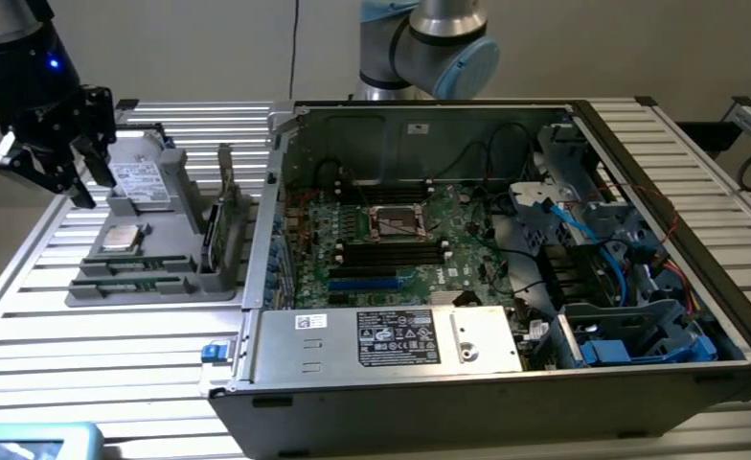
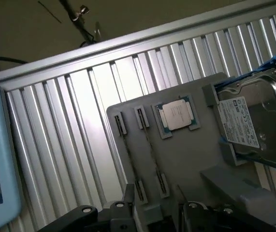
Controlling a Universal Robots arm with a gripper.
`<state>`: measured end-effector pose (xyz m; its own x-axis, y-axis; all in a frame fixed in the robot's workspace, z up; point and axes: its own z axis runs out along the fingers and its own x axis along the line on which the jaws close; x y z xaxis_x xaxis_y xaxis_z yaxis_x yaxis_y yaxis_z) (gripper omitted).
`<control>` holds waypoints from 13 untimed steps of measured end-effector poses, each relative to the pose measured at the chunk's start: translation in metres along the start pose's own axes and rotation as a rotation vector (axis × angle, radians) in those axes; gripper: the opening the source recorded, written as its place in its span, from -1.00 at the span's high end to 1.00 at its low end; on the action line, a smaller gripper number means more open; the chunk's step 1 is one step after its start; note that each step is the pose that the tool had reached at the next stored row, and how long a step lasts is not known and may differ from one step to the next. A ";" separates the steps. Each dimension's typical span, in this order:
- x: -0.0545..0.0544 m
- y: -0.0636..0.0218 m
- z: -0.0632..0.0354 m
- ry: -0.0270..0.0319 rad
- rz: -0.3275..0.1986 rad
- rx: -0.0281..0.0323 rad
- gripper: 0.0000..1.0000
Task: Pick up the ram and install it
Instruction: 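Reach for the ram, then pick up the ram and move it above insertion slot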
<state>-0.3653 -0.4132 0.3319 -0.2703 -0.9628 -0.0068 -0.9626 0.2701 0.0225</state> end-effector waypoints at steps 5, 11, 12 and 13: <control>0.000 0.0000 0.0002 0.0015 -0.065 -0.0004 0.15; 0.000 0.0000 0.0002 0.0015 -0.067 -0.0004 0.15; 0.000 0.0000 0.0002 0.0015 -0.067 -0.0005 0.15; 0.000 0.0000 0.0002 0.0015 -0.067 -0.0005 0.15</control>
<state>-0.3653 -0.4132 0.3318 -0.2048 -0.9788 -0.0067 -0.9786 0.2046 0.0225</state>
